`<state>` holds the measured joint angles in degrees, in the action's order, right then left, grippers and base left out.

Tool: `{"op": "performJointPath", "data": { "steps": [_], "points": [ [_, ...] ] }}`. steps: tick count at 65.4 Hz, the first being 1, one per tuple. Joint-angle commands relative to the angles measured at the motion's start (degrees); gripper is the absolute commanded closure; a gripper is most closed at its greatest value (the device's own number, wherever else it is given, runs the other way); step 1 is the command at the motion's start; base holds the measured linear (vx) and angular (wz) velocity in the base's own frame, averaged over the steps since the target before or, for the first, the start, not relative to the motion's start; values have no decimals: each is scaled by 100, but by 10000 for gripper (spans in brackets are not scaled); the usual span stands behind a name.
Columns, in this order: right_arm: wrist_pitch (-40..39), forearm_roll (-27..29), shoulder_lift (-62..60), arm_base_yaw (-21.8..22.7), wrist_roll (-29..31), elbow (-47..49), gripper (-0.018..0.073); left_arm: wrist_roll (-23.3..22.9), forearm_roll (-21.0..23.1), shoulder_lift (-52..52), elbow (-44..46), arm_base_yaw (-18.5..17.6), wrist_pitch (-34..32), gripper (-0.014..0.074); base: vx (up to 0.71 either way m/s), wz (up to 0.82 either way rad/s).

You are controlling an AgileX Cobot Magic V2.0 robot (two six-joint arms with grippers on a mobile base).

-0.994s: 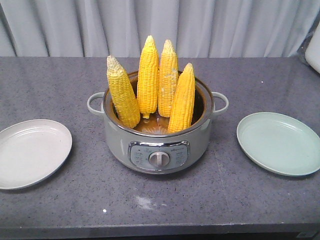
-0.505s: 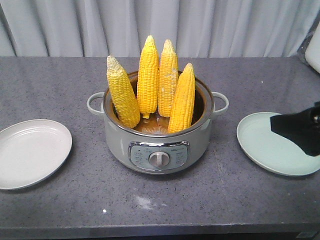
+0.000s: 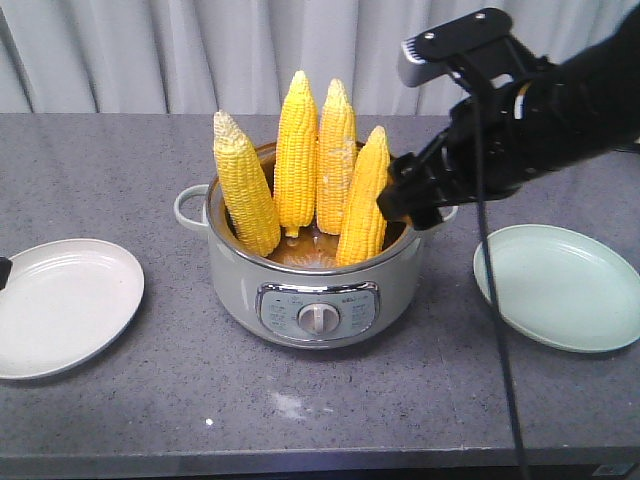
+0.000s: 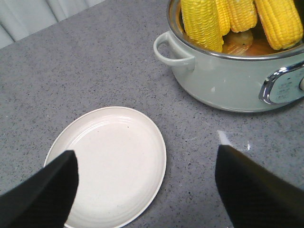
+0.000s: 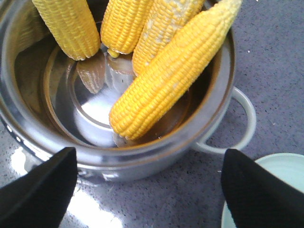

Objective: Distribute corn equally
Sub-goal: 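Reach the right gripper into the pot and grasp the nearest corn cob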

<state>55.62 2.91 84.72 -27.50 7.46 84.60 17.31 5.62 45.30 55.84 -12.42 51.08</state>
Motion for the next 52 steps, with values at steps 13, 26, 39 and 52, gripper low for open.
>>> {"op": "performJointPath", "data": {
  "steps": [13,26,39,52],
  "points": [
    [507,-557,1121,-304,-1273,1641,-20,0,75,2,187,-40,-383,21,0,0],
    [1267,-706,1970,-304,-1452,2566,33,0,75,2,187,-40,-383,21,0,0],
    [1760,-1000,2599,-304,-1675,3249,61,0,75,2,187,-40,-338,21,0,0],
    [1810,-1307,2887,-304,-2008,3466,61,-16,75,2,187,-40,-332,21,0,0]
  ]
}}
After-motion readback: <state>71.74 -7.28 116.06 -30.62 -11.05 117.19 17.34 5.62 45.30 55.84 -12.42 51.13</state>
